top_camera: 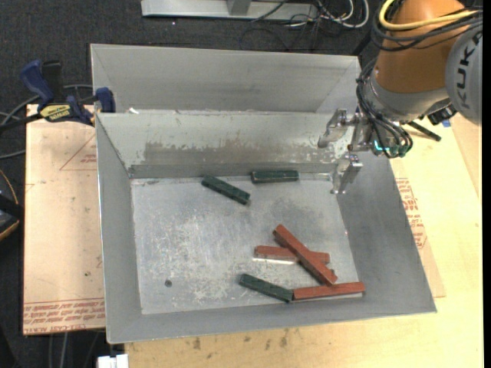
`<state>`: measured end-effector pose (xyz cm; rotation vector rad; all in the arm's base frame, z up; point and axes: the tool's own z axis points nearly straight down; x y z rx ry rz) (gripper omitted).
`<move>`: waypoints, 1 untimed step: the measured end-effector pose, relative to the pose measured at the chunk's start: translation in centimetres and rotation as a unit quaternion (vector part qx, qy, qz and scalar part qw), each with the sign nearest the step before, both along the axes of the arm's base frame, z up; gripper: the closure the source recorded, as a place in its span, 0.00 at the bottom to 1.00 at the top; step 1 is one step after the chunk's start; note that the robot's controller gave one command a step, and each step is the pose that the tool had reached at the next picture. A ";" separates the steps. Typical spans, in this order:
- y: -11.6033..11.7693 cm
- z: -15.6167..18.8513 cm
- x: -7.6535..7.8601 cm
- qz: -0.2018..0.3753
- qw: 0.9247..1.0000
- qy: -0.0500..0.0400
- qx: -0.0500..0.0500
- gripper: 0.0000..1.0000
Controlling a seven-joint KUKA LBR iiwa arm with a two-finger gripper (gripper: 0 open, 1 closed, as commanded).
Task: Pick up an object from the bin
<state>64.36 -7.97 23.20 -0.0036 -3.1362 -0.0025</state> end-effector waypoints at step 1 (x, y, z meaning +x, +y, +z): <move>0.0 0.5 0.1 0.001 1.000 -0.004 -0.001 0.00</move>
Offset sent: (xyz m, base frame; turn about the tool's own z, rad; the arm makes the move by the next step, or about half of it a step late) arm -0.0757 0.0540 -0.1620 -0.0907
